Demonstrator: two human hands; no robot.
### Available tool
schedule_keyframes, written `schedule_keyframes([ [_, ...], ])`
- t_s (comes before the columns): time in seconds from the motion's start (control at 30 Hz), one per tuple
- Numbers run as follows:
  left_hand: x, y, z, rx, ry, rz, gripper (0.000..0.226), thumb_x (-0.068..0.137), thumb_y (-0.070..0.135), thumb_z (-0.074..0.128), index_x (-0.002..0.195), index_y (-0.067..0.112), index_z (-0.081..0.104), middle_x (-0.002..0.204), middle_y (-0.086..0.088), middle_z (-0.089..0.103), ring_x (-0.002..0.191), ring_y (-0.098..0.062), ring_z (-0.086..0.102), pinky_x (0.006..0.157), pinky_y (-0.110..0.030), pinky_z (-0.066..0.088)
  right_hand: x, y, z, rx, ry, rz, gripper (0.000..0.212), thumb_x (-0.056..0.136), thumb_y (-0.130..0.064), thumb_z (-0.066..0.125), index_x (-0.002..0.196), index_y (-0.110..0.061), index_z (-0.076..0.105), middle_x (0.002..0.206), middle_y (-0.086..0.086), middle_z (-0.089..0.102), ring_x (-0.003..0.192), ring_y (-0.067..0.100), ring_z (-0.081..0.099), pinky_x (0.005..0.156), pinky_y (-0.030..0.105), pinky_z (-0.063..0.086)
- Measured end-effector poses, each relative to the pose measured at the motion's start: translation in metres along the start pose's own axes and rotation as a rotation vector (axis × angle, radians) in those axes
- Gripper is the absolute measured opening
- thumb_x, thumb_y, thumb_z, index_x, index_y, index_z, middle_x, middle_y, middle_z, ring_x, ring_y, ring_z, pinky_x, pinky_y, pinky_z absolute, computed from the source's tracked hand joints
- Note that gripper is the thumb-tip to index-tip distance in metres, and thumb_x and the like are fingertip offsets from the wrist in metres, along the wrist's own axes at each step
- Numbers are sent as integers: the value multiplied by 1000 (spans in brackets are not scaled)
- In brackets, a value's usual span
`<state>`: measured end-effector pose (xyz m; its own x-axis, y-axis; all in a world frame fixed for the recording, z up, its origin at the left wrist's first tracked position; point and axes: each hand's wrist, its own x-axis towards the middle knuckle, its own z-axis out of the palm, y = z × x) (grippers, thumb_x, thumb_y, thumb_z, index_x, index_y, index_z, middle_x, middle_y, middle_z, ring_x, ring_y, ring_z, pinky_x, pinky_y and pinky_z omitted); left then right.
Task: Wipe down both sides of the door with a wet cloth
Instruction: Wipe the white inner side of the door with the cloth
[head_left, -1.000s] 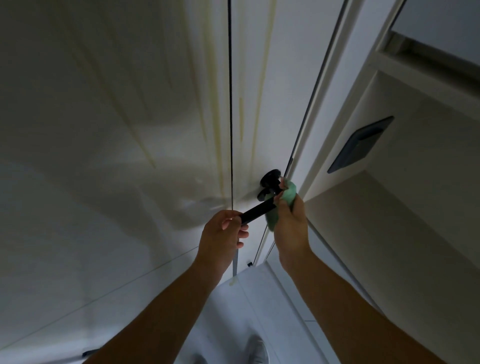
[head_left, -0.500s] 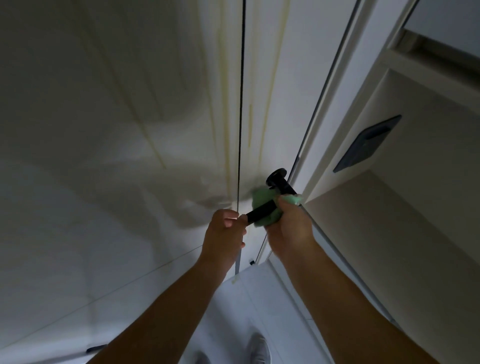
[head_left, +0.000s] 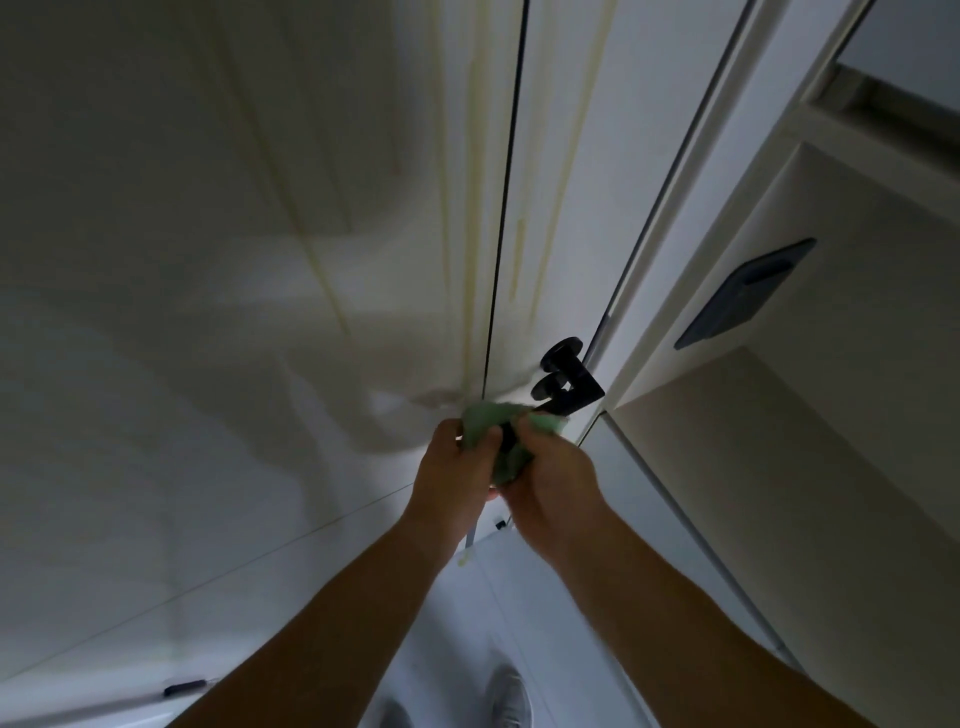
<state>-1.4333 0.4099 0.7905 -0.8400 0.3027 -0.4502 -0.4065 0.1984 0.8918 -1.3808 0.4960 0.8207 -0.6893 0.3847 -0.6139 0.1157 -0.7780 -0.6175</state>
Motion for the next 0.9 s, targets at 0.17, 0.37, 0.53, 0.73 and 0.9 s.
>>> schedule_keyframes([
  [0.17,-2,-8,-6,123,23,20,21,100,42,62,102,21,59,98,-5,72,85,-15,73,77,-40,61,3,-14,-15,-108,11,-65,30,104,-10,47,124,6,62,121,24,70,115,39,67,102,54,53],
  [0.37,-19,-3,-9,415,107,170,32,98,53,58,101,22,59,86,5,70,83,-14,68,71,-30,48,-5,-49,-40,-414,241,-401,17,107,-26,51,108,-24,68,98,1,67,90,12,63,77,28,51],
  [0.53,-44,20,-18,565,142,315,28,100,51,56,110,25,59,95,11,64,83,0,60,71,-17,42,-33,-46,-45,-641,79,-537,20,107,-35,46,101,-41,65,79,-25,67,73,-5,60,63,5,44],
  [0.73,-83,60,-47,561,240,481,32,95,54,53,114,30,61,100,15,66,92,3,63,77,-13,47,-64,-58,5,-590,-152,-380,19,105,-40,48,97,-53,60,105,-19,62,97,10,64,79,44,64],
  [0.9,-133,102,-96,542,392,673,30,91,54,54,109,32,64,97,18,67,92,2,64,77,-21,53,-112,-63,65,-616,-338,-432,21,104,-36,49,99,-46,67,108,-9,66,97,15,66,64,45,65],
])
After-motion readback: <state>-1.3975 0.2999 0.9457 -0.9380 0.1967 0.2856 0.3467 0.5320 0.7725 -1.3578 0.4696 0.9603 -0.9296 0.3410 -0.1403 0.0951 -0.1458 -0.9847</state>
